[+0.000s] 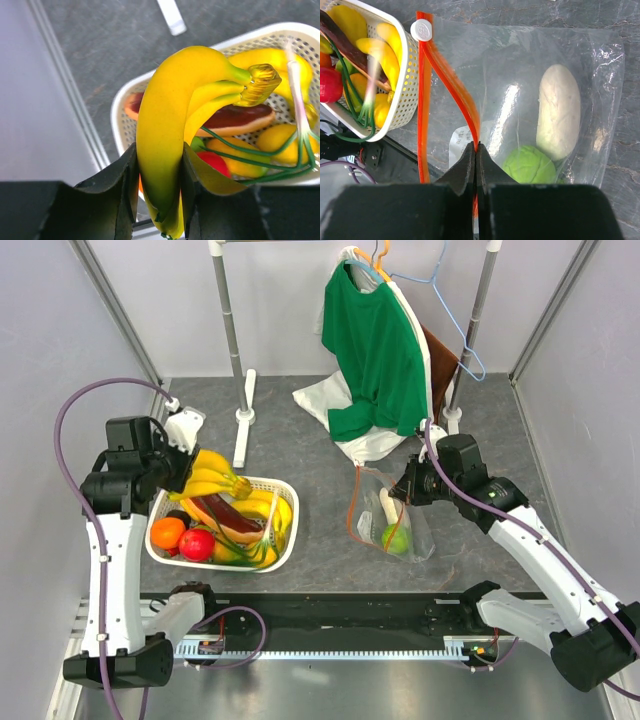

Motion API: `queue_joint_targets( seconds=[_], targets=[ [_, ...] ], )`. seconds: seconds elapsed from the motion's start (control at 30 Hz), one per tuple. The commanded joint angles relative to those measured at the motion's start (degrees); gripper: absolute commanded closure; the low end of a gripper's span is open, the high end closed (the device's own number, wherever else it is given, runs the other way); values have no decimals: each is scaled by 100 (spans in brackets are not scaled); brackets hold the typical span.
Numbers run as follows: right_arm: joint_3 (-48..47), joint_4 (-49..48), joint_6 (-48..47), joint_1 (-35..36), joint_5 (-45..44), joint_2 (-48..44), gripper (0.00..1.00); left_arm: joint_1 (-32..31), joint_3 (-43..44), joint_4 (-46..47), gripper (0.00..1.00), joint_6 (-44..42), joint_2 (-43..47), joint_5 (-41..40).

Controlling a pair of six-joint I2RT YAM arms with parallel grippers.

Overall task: Place the food in the zip-top bag and seal the zipper
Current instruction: Pick up the fake fruit from the bin, then place the fake fruit in the zipper food storage bag.

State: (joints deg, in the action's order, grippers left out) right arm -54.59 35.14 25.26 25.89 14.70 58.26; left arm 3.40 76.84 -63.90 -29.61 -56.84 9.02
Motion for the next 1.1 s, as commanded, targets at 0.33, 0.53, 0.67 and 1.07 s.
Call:
queue_joint_targets(
  seconds=[0.33,0.53,0.67,1.07],
  targets=[
    [-316,-191,67,13,121,63,100,-1242,867,949,98,604,-133,594],
    [-474,-112,6,13,42,63,100,-3220,1394,915,98,1316,-1002,706],
    [-492,-95,-38,13,24,-34,100,-4336,1799,747,98,1851,-1635,690],
    [-351,-77,14,13,103,-69,100,-6665,1088,2645,98,1021,-1778,-2464]
  ],
)
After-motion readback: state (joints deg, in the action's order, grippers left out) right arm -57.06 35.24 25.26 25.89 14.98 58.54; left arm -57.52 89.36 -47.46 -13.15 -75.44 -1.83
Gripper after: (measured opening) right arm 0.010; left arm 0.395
